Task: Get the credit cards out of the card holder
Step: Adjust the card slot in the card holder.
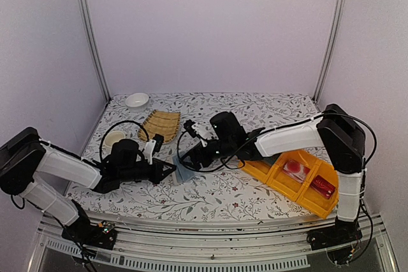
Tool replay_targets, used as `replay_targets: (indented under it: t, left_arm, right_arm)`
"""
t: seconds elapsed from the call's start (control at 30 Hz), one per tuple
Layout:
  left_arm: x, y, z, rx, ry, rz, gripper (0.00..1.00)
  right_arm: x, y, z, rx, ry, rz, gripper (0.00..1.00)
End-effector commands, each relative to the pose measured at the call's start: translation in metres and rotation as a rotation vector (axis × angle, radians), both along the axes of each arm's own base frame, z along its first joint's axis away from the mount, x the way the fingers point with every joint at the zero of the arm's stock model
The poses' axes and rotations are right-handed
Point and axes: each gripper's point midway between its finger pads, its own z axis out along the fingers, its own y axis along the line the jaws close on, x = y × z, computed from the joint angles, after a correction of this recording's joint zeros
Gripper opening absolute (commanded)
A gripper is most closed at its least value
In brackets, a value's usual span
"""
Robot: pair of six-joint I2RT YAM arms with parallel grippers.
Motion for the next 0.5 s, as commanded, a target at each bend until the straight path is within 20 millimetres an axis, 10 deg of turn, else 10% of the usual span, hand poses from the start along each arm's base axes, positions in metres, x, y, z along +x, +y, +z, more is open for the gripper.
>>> replay_targets:
  t: [0.0, 0.13, 0.47]
  left_arm:
    - [0.004, -0.002, -0.005, -0.016, 0.012, -0.010, 0.00]
    - [0.006, -0.005, -0.011, -0.004, 0.026, -0.012, 0.00]
    - [0.008, -0.002, -0.020, 0.006, 0.030, 0.004, 0.02]
  right_arm:
    - [-0.002, 0.023, -0.022, 0.002, -0.005, 0.113, 0.72]
    - [0.003, 0.025, -0.042, -0.017, 0.028, 0.104, 0.67]
    - [-0.007, 0.018, -0.050, 0.009, 0.108, 0.117, 0.06]
